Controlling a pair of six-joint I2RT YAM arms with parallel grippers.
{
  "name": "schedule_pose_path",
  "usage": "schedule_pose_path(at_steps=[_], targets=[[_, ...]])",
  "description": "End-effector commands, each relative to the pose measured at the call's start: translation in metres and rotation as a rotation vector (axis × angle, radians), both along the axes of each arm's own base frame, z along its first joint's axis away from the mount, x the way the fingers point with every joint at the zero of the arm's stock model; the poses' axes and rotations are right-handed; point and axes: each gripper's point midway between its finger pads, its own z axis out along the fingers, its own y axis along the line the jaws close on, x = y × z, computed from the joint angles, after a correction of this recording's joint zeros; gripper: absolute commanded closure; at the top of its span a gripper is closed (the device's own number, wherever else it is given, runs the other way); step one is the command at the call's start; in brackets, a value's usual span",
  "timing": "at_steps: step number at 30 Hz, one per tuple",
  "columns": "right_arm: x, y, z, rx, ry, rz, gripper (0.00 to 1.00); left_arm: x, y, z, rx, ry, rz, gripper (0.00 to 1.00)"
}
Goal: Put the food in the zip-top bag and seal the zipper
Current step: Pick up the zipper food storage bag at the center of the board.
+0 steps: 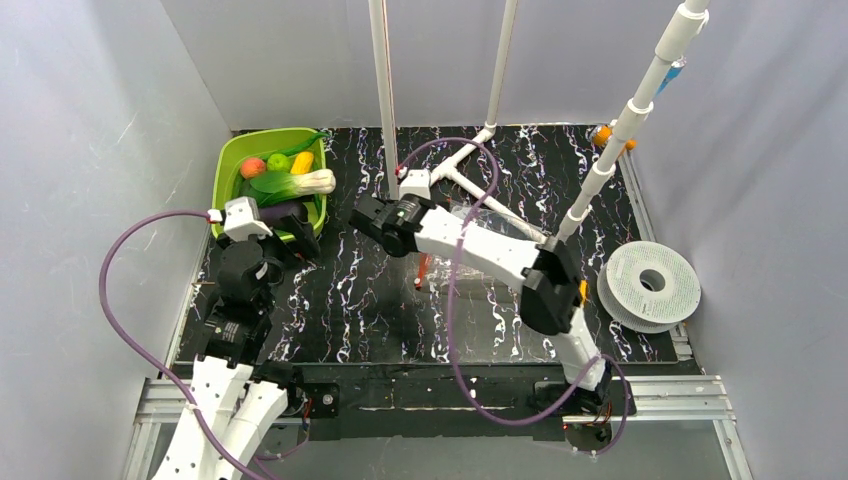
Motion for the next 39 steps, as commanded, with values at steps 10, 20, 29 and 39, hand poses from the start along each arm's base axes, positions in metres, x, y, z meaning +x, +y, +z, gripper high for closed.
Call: schedule_pose_path(at_steps=[10,20,29,39], targets=[[0.071,0.007,-0.053,-0.213,0.005,-0.014,0.0,-0.015,0.035,0.012,0.031,-0.003,0.196,0.0],[0.08,-0.004,-0.1,-0.424,0.048,0.05,0.13,-0.015,0.028,0.012,0.026,-0.006,0.167,0.0],[0.073,-0.023,-0.108,-0.551,0.016,0.036,0.56,-0.013,0.024,0.01,0.022,0.005,0.148,0.0],[0.039,-0.042,-0.034,-0.453,-0.026,0.056,0.99,0.005,-0.013,-0.01,0.006,0.091,-0.025,0.0]])
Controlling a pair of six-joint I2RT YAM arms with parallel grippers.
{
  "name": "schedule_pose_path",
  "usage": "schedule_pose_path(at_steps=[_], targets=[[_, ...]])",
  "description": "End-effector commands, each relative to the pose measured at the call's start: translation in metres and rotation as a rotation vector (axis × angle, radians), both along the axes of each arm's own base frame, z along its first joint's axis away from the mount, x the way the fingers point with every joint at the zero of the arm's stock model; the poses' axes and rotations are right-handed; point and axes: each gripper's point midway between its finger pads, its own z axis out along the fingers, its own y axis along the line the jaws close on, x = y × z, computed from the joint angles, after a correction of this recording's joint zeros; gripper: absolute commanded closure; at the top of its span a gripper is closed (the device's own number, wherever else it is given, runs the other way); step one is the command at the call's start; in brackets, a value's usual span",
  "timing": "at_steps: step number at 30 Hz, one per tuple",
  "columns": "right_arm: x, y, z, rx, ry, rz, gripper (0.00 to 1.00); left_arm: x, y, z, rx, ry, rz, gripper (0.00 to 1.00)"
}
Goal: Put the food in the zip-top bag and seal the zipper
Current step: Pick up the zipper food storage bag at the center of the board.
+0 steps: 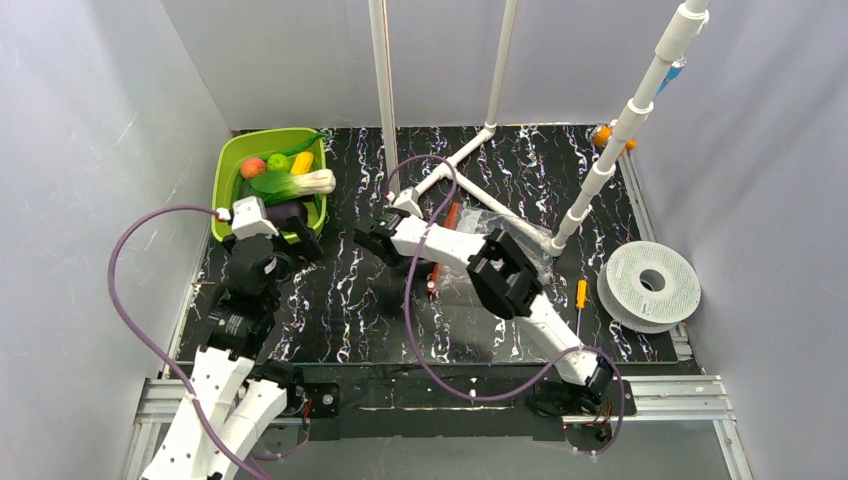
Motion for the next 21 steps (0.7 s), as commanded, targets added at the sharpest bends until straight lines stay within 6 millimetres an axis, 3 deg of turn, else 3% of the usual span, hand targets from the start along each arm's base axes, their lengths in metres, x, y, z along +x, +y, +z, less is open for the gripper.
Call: schedule_pose_path(at_steps=[1,3,4,5,7,8,12,18,21], targets=[[-0.028,-0.013,0.074,0.157,-0.052,0.041,0.99,0.015,-0.036,0.0,-0.043,0.037,-0.169,0.0],[-0.047,-0.013,0.076,0.302,0.001,0.098,0.99,0.021,-0.065,-0.009,-0.082,0.086,-0.307,0.0],[-0.058,-0.009,0.092,0.432,0.014,0.158,0.99,0.021,-0.086,-0.012,-0.119,0.115,-0.414,0.0],[-0.068,-0.005,0.078,0.5,0.052,0.212,0.99,0.023,-0.099,-0.016,-0.144,0.142,-0.477,0.0],[-0.09,0.004,0.087,0.707,0.073,0.319,0.99,0.021,-0.132,-0.022,-0.219,0.19,-0.644,0.0],[-0.1,0.004,0.104,0.812,0.054,0.365,0.99,0.014,-0.152,-0.023,-0.277,0.219,-0.757,0.05],[-0.124,0.007,0.13,1.079,0.005,0.462,0.99,-0.002,-0.203,-0.023,-0.481,0.296,-1.033,0.11],[-0.131,0.006,0.139,1.186,-0.027,0.468,0.99,-0.021,-0.245,-0.025,-0.72,0.385,-1.239,0.05],[-0.132,0.008,0.141,1.213,-0.033,0.452,0.99,-0.026,-0.251,-0.046,-0.693,0.496,-1.218,0.06]])
